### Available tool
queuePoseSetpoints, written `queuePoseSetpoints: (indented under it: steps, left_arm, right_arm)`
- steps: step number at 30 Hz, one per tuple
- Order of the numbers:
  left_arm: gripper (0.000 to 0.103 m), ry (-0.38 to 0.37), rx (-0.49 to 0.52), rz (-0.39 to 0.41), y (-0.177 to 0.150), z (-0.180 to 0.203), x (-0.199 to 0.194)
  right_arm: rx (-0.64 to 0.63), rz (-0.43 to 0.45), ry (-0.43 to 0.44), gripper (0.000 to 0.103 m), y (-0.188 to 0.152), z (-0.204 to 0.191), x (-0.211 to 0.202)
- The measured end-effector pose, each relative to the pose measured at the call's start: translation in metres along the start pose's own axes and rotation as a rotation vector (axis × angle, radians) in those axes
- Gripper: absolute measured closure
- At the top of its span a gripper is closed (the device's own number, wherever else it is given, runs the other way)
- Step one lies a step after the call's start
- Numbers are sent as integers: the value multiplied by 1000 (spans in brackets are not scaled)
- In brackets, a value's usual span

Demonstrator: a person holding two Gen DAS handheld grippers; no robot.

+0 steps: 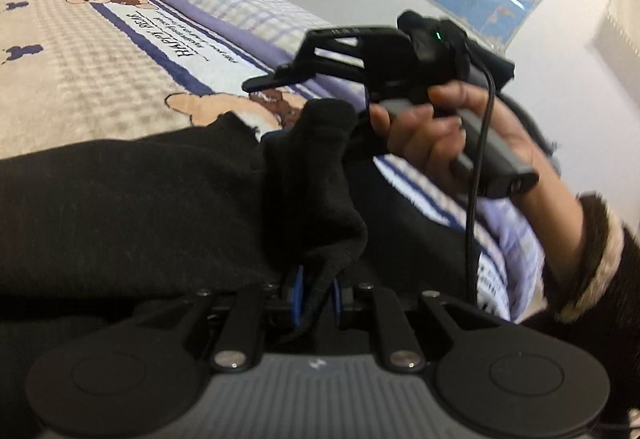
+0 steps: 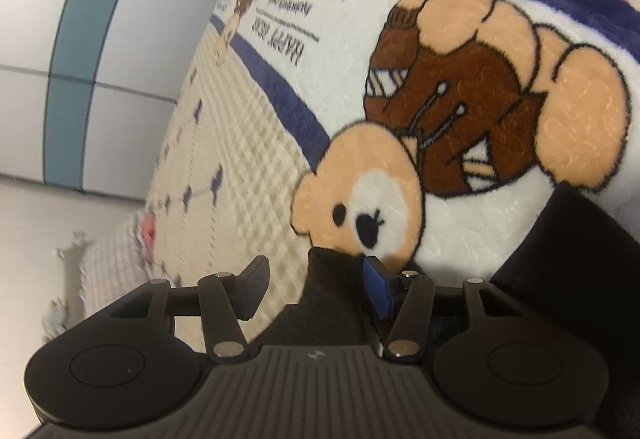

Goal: Fold clothes

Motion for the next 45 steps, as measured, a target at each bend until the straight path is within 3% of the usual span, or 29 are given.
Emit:
queuePoseSetpoints:
  steps: [4,11,13,15,18,20,23,28,34,39,45]
  left_arm:
    - [85,12,3,4,-6,0,-7]
    - [61,11,-12,17,-16,4,-37]
    - [54,36,-8,26,-21,2,-54]
    - [44,90,-12,34,-29,-7,-74]
    - [42,196,-38,57,-40,-31,-106]
    - [42,258,-92,79,-47,-51,-130]
    - [38,383,-142,122,-56,-81,-169]
    - [37,687,-242,208,-67,-141,-246]
    - [31,896,-471,399,-89,-204,-351]
    - [31,938,-723,515,-127,-248,-408]
    - [31,1003,-871,463,-162,-283,-420]
  right_arm:
    - [-82,25,-76,48,-2,0,3]
    - [-307,47,-201,48,-13,-13,16]
    - [-398,52,-251,53,-19,-18,23]
    - [-473,67,-307,66,-24,-20,28]
    - [-542,110,-373,86,-24,-22,28]
    - [-551,139,-375,94,-23,-25,26]
    - [-551,197,-352,95,-19,-35,17]
    - [-615,286,-351,95,-11,-66,5]
    - [-748,362,-383,95,19,-126,-1]
    - [-768,398,-397,96,37,-162,4]
    - [-753,440,-443,96,41,-178,18]
Point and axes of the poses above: each gripper's, at about its wrist camera, not at the fingertips, and x roughly the way its jaws point, z to its right, y to its top, the point moved 10 cm from there along x, roughly the way its jaws point, and after that the axes turned 4 degrees about -z, right-handed, at the moved point
